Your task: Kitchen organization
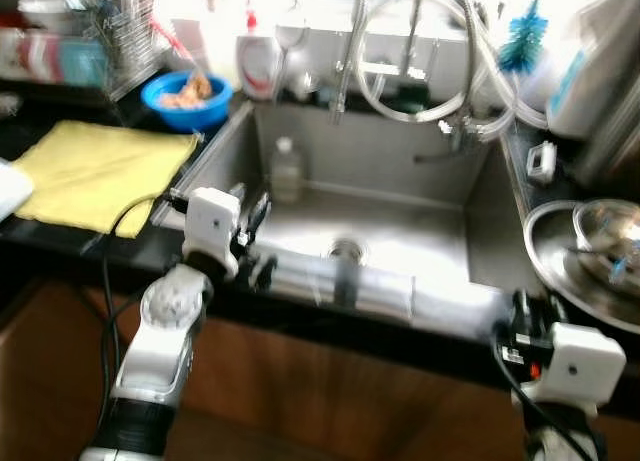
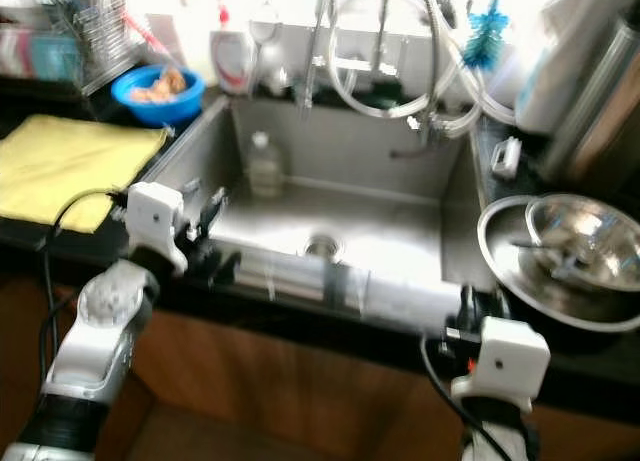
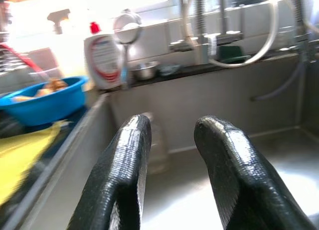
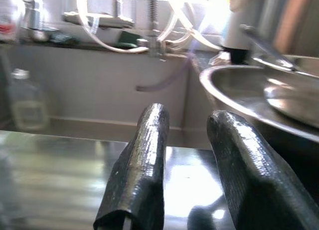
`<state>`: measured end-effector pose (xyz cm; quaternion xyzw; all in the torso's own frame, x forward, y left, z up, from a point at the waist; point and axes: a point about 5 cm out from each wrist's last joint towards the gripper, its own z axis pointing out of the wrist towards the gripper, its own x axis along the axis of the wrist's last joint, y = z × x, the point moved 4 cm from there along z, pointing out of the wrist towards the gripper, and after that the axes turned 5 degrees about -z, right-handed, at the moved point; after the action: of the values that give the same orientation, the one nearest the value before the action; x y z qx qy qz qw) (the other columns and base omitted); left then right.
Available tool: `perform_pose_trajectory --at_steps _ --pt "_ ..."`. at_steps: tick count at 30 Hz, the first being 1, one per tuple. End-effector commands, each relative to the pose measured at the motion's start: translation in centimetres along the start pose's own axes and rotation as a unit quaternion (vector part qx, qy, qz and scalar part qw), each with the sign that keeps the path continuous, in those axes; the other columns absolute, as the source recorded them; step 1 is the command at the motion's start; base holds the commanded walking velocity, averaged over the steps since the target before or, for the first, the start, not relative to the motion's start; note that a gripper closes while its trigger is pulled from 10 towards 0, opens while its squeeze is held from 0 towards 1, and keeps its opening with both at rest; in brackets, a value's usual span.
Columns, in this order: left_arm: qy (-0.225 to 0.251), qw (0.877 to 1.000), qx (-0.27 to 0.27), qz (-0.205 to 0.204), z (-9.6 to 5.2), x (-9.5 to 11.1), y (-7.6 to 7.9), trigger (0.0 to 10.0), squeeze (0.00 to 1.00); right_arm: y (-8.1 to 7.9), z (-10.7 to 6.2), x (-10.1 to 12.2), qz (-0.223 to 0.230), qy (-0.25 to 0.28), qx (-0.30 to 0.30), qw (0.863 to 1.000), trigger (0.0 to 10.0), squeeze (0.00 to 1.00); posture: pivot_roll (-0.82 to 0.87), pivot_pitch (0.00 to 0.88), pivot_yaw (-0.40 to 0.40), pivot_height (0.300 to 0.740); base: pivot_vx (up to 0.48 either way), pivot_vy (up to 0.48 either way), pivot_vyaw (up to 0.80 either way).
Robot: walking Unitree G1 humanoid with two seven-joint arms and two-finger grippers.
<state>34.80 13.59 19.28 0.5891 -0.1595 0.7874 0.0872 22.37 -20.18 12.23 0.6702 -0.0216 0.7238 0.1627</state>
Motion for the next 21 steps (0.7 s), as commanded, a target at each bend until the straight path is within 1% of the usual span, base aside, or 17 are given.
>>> perform_pose_trajectory --at_steps 1,3,7,10,13,18,21 --pt "0.007 1.0 -0.001 -0.003 -0.02 0.34 0.07 10.0 0.0 0.07 -0.1 -0.22 0.003 -0.005 -0.001 1.0 10.0 0.0 0.01 0.0 0.0 0.74 0.0 0.0 0.0" --pt "0.006 1.0 -0.001 -0.004 0.02 0.31 0.04 10.0 0.0 0.05 -0.1 -0.21 0.003 -0.005 0.0 1.0 10.0 0.0 0.01 0.0 0.0 0.74 0.0 0.279 0.0" --pt "0.006 1.0 -0.001 -0.004 0.04 0.3 0.0 10.0 0.0 0.02 -0.16 -0.27 0.01 -0.008 -0.002 1.0 10.0 0.0 0.01 0.0 0.001 0.74 0.0 0.441 0.0" --pt "0.005 1.0 -0.002 -0.003 0.09 0.3 0.0 10.0 0.0 0.0 -0.08 -0.53 0.02 -0.017 -0.005 1.0 10.0 0.0 0.01 0.0 0.003 0.74 0.0 0.467 -0.66" --pt "0.006 1.0 -0.003 -0.003 0.14 0.34 0.0 10.0 0.0 -0.14 0.07 -0.22 0.006 -0.004 0.0 1.0 10.0 0.0 0.01 0.0 0.004 0.74 0.0 0.467 0.0" --pt "0.009 1.0 -0.005 0.001 0.22 0.54 -0.02 10.0 0.0 -0.4 0.17 -0.34 0.014 -0.008 0.002 1.0 10.0 0.0 0.02 0.0 0.006 0.74 0.0 0.474 0.0" --pt "0.012 1.0 -0.005 0.004 0.28 0.73 -0.05 10.0 0.0 -0.45 0.19 -0.33 0.028 -0.009 0.001 1.0 10.0 0.0 0.02 0.0 0.007 0.74 0.0 0.452 -0.65"
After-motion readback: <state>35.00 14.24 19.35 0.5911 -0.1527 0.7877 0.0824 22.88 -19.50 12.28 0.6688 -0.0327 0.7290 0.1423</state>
